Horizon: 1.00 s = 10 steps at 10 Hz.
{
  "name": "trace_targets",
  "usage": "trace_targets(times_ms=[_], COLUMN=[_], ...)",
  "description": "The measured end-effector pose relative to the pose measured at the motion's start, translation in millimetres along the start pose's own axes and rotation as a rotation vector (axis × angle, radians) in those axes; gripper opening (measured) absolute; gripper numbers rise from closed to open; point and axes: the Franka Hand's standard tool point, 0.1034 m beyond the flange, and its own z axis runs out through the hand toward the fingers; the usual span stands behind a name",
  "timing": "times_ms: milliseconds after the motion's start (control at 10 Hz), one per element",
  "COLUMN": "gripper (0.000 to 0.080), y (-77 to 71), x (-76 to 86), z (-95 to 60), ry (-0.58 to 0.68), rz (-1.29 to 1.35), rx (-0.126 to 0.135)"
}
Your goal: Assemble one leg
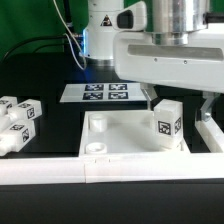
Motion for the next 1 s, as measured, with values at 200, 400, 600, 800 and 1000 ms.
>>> trace_targets(times_ms=[200, 400, 600, 800, 1000], gripper=[0.0648, 0.0519, 0.0381, 0.0289, 0.0289], y=[-4.1, -3.5, -3.3, -2.4, -2.2], x=[1.4, 1.2, 0.2, -1.5, -2.6], z=[4.7, 5.5, 6.3, 7.6, 7.8], ry=[0.005, 0.004, 0.001, -0.002, -0.005], rz=[0.028, 0.036, 0.159, 0.277, 0.374], rx=[0.000, -0.001, -0.001, -0.005, -0.008])
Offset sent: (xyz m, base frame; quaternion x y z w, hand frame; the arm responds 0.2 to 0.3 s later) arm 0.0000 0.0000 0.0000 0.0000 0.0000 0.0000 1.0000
